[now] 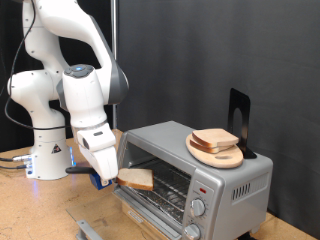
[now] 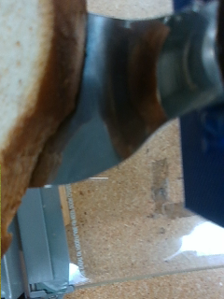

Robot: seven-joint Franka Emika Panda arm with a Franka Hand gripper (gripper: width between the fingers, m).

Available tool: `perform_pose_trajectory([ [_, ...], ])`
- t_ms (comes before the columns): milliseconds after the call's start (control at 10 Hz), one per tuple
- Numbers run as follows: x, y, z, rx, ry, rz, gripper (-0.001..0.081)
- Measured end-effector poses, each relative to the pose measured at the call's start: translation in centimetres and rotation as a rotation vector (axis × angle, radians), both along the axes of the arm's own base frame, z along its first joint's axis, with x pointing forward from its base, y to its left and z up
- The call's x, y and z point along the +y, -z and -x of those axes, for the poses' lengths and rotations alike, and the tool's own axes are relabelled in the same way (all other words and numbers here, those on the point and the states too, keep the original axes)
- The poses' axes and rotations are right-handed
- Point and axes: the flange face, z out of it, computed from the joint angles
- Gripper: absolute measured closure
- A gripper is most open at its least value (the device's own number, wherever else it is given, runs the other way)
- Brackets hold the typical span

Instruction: Make a piece of toast with the oven

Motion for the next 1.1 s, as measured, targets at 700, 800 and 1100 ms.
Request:
perform_pose_trajectory([
  [700,3.0,-3.7,-3.3,-0.054,0.045,0.057,0.0481],
  [800,3.3,-3.9,-3.7,-0.045,0.044,0.062,0.0481],
  [1100,4.3,-4.5,-4.4,-0.033,0.034,0.090,0.0481],
])
